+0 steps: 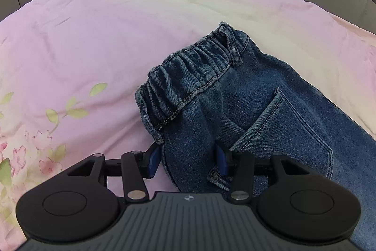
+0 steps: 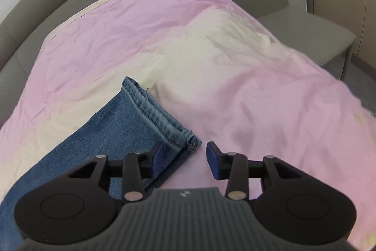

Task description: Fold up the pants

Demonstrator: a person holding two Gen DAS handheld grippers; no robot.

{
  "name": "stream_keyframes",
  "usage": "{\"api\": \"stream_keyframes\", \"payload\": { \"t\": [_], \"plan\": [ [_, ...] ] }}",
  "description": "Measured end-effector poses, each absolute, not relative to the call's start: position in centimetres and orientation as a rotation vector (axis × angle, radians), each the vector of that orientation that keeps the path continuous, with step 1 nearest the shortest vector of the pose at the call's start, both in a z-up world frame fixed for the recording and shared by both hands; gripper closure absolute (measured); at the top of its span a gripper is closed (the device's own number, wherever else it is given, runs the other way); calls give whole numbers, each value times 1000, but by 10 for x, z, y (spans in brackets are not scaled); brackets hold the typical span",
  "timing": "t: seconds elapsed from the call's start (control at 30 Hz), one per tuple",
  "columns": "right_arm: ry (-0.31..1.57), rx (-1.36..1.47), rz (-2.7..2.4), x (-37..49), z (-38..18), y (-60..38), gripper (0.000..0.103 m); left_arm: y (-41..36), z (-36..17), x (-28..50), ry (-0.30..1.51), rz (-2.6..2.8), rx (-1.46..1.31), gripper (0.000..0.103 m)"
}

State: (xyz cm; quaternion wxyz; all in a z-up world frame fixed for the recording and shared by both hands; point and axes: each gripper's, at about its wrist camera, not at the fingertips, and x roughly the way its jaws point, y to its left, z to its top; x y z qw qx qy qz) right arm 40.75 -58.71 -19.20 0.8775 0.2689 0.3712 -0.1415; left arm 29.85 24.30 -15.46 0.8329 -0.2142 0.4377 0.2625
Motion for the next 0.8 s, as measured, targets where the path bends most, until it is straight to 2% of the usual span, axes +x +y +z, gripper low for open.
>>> {"api": "stream_keyframes", "payload": {
  "t": [0.07,0.2,0.3,0.33,0.37,0.43,0.6,0.8],
  "plan": [
    [762,655,-284,405,-206,-591,57,244,-154,296,925,551,-462,48],
    [714,795,-300,408,-231,-591,55,245,-155,297,927,553,-473,48],
    [668,817,-319,412,-235,-586,68,244,-156,299,932,559,-468,48],
    [664,802,-327,413,-232,-583,74,244,-155,300,934,562,-465,48],
    [663,750,-331,415,-225,-576,85,243,-153,301,934,567,-459,48],
    [653,662,-339,417,-202,-567,95,243,-145,302,933,571,-456,49],
    [636,526,-347,421,-128,-540,99,245,-112,307,948,546,-447,50],
    [615,468,-330,378,-54,-521,99,254,-65,286,947,477,-412,51]
  ]
}}
